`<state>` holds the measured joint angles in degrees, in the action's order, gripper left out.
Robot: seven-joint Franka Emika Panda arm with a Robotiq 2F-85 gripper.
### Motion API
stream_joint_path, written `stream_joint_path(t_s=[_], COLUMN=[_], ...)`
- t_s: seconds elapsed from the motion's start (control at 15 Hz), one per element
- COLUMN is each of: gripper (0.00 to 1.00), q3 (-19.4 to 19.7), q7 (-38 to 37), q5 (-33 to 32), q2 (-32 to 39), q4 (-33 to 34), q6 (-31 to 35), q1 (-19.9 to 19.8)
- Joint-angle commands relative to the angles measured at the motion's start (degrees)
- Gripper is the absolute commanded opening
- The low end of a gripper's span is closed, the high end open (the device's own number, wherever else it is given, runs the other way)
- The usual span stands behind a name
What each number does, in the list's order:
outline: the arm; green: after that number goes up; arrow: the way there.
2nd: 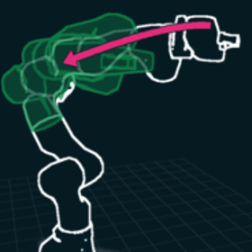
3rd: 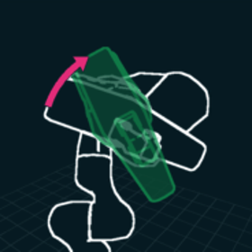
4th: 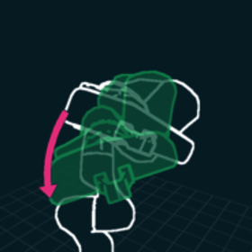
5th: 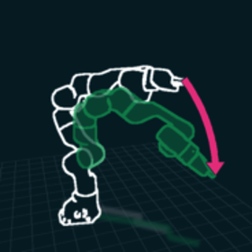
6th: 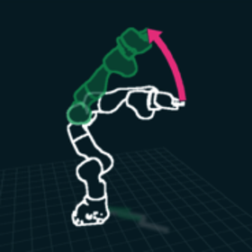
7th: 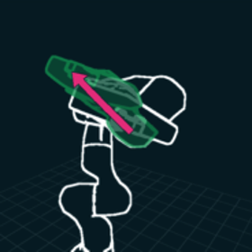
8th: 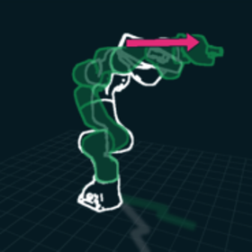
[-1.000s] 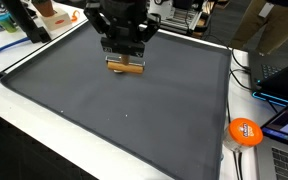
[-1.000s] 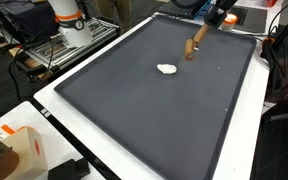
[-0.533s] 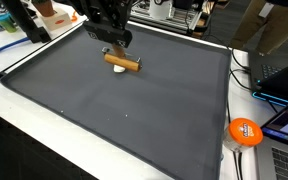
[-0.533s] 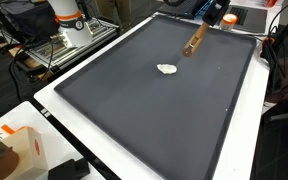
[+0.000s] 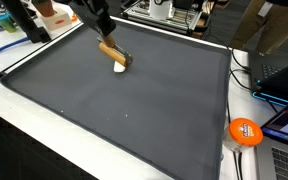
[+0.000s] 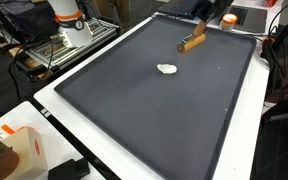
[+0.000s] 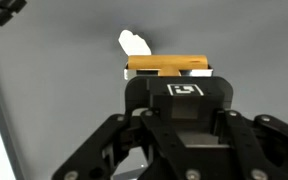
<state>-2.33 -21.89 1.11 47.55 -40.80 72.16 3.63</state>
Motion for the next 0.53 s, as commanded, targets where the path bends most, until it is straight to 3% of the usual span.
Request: stream_joint_path(t_s=[0.0, 0.4, 0.47], gripper=[0.22, 0.22, 0.22], q3=[0.4, -1.2, -0.1], q7=[-4.8, 4.0, 0.9], q5=[2.0, 4.1, 1.9], q2=[-7.7, -15.9, -10.5], q4=[-10.9, -26.3, -17.4], q6=[2.3, 17.3, 12.3], q1=[-2.5, -6.5, -4.8])
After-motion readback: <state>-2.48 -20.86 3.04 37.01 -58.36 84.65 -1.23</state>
